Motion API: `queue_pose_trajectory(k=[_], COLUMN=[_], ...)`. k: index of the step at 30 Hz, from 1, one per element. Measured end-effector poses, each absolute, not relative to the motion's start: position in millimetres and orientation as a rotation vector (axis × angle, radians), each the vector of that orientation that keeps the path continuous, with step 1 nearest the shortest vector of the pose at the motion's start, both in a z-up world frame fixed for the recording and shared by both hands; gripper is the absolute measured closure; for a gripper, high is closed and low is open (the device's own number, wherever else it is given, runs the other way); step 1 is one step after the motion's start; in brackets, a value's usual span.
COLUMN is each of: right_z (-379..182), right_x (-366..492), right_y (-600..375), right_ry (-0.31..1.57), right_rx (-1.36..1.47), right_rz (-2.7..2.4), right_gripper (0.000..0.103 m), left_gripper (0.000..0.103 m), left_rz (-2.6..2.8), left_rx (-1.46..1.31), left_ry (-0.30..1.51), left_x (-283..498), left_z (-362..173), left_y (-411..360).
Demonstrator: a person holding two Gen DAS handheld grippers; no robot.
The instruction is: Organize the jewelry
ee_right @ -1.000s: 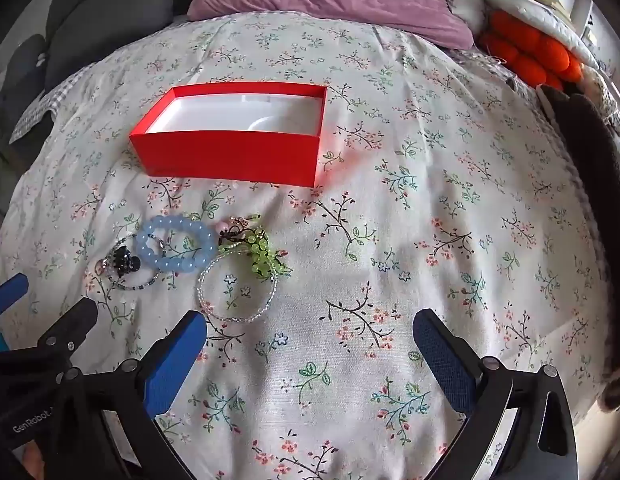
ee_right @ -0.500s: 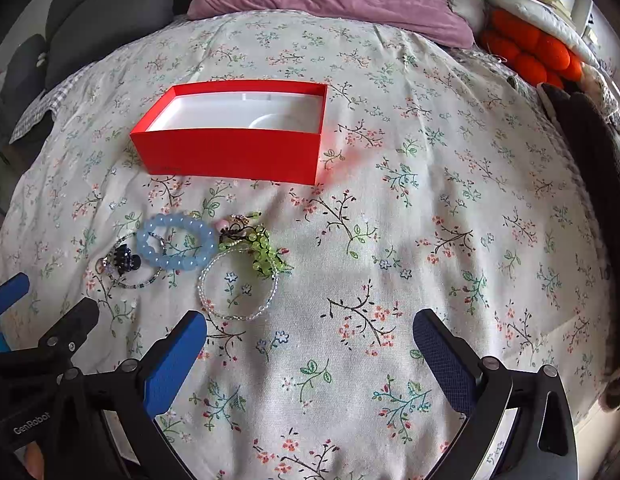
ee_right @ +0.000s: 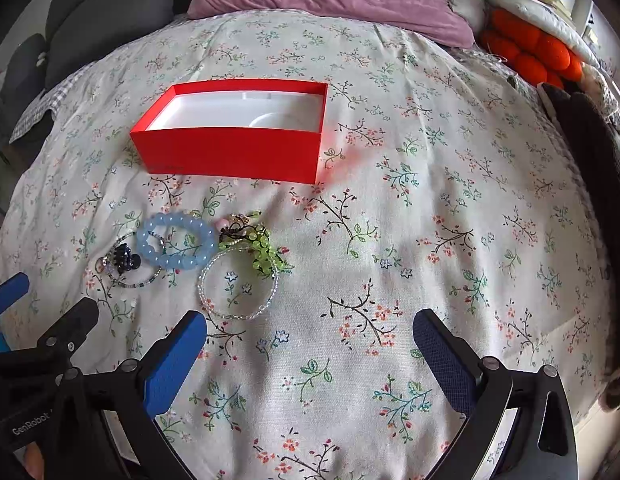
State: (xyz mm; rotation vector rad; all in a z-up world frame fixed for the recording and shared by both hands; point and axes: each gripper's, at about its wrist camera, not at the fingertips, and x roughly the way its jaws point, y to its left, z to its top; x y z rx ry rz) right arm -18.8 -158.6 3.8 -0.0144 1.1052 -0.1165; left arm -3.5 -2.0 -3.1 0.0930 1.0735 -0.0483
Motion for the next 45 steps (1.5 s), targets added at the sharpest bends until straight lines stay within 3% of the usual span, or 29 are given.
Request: queue_pose_trajectory(k=[29, 40, 45], right_z=[7, 19, 25], right_x=[-17, 7, 18], right_y=[-161, -174, -171], right_ry=[1.099, 1.14, 1.178], right_rx=[-0.012, 0.079, 0.071], right_rz=[-0.111, -0.003, 0.014], right_gripper=[0.0, 0.0, 0.0], left_gripper=[0.0, 0.0, 0.014], left_rz=[-0.089, -0.187, -0.262], left_rx=[0.091, 0.024, 0.028], left_ry=[1.092, 1.189, 1.218], left_x=[4, 36, 52], left_z=[-5, 12, 16], left_y=[3, 15, 8])
